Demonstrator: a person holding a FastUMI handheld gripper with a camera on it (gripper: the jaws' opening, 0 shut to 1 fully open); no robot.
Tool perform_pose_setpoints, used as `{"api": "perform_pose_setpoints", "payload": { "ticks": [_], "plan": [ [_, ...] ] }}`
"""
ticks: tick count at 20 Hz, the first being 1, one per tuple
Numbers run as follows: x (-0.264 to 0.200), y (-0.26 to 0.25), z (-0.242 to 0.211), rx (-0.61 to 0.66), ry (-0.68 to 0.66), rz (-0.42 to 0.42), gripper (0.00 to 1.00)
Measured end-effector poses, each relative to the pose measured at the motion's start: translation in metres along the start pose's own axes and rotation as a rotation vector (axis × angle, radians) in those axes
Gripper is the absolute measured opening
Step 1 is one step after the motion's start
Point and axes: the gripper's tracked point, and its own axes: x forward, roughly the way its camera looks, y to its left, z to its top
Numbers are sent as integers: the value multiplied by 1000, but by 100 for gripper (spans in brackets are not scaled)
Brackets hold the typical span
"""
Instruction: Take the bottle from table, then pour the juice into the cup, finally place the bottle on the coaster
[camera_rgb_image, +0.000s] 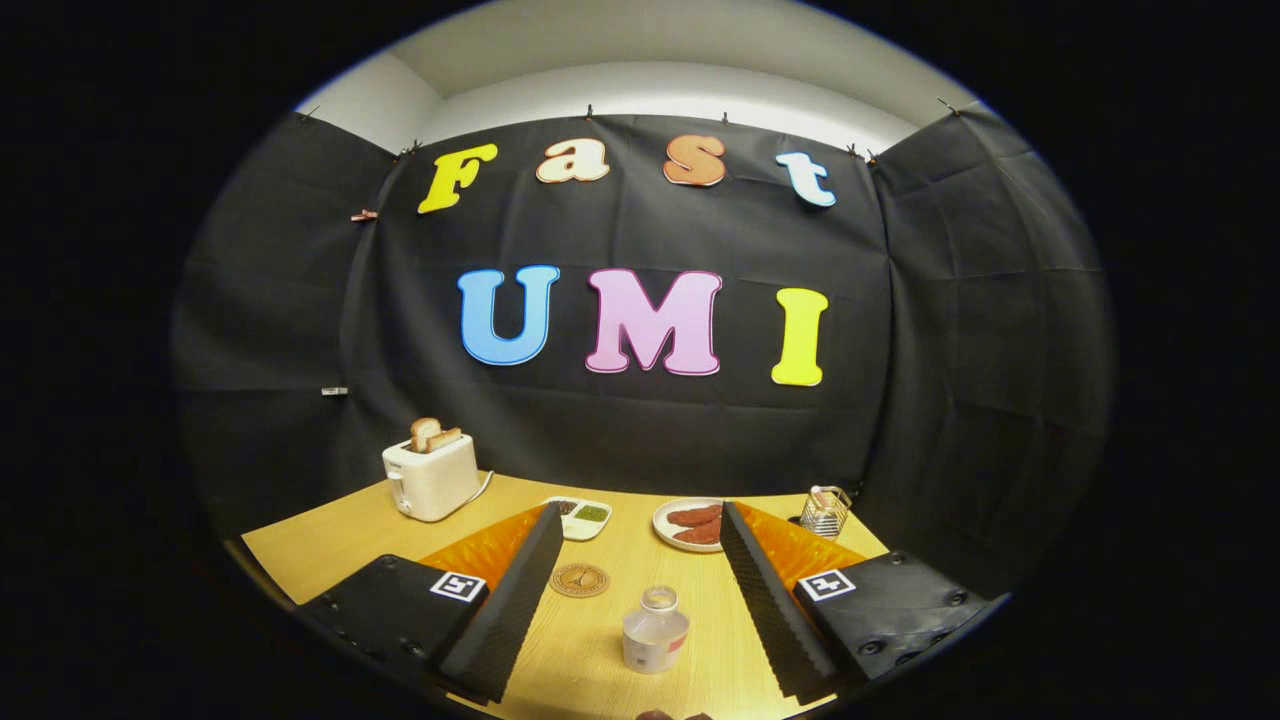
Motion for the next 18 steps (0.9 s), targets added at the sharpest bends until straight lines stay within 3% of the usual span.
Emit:
{"api": "perform_pose_setpoints", "payload": {
  "ticks": [9, 18],
  "plan": [
    [21, -8, -9, 6, 7, 34, 97],
    [39, -17, -74, 5, 78, 22, 97]
  ]
}}
